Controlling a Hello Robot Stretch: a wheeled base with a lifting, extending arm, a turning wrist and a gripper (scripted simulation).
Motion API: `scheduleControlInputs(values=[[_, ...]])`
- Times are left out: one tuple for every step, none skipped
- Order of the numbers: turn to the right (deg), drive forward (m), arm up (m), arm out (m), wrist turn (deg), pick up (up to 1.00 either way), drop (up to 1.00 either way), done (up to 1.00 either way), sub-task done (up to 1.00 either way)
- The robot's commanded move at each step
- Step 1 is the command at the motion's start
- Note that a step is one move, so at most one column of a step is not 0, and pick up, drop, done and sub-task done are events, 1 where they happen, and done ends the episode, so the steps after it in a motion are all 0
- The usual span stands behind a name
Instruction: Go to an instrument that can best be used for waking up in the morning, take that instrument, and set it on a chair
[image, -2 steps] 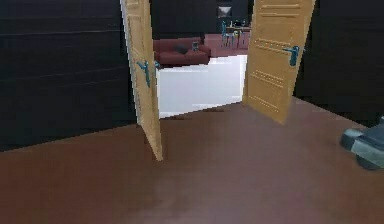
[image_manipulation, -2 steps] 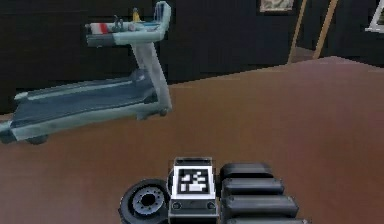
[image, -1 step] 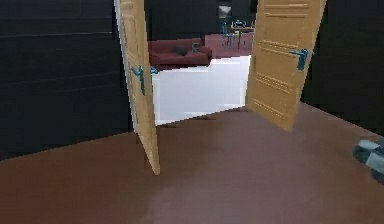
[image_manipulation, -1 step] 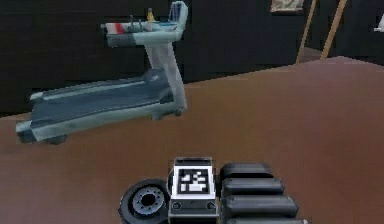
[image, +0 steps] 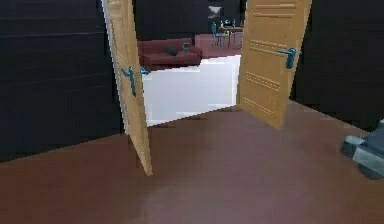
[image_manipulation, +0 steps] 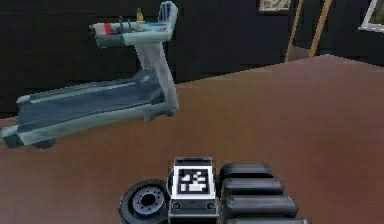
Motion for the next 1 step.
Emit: scheduleControlInputs(values=[[9.0, 0.00, 0.00, 0.00, 0.0, 0.00, 0.00, 0.00, 0.00]])
